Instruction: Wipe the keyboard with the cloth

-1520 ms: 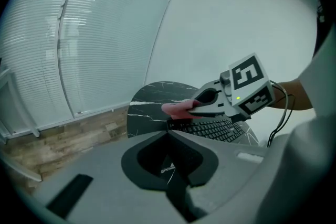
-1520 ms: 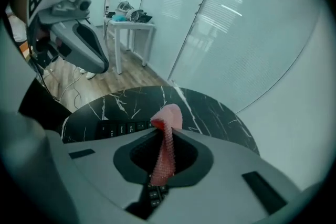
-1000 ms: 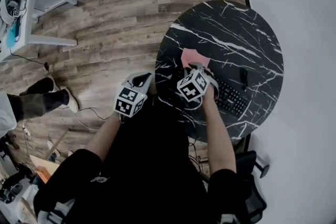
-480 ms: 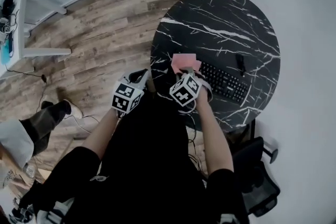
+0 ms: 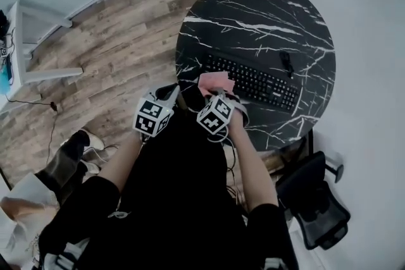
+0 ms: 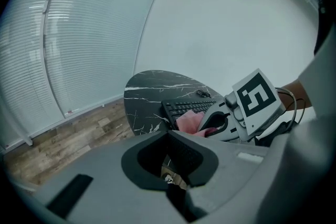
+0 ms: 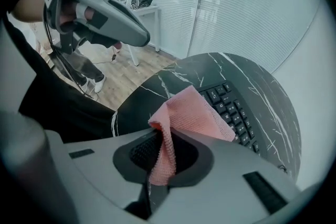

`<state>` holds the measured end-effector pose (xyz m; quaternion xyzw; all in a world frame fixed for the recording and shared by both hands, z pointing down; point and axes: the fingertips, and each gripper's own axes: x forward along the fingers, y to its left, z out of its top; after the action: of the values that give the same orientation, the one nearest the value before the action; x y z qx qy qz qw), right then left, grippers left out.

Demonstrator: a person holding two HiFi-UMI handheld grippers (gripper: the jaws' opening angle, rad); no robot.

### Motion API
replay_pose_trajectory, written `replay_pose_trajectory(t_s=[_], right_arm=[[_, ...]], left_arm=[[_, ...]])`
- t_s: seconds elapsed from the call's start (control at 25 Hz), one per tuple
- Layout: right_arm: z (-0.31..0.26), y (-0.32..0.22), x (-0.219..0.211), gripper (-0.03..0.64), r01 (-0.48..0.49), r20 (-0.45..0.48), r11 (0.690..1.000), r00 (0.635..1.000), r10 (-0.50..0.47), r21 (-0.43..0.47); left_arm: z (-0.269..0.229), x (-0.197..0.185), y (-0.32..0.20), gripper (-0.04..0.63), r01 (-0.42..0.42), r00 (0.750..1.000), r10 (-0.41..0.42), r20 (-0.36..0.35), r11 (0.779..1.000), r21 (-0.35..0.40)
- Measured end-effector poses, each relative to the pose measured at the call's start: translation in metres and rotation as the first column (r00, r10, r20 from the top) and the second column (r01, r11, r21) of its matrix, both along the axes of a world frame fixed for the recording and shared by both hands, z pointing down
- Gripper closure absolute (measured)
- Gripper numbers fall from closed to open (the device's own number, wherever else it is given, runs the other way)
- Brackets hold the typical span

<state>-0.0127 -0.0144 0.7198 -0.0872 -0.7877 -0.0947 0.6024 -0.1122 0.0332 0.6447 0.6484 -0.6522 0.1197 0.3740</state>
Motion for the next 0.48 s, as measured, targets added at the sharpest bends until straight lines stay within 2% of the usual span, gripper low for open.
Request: replay_pose_trajectory(t_s=[0.24, 0.48], right_arm=[[-0.024, -0.008, -0.003, 0.601, -0.062, 0.051, 0.997, 0.997, 0.06, 0.035], [-0.107, -0.041, -0.002, 0.601, -0.112, 0.173, 0.981, 0.981, 0.085, 0.156]], left_arm=[[-0.01, -0.002, 0.0, 0.597, -0.009, 1.0, 0.009, -0.009, 1.0, 0.024], [-0.029, 0.02, -0.029, 0.597, -0.108, 0.994, 0.109, -0.003, 0.991, 0.078]])
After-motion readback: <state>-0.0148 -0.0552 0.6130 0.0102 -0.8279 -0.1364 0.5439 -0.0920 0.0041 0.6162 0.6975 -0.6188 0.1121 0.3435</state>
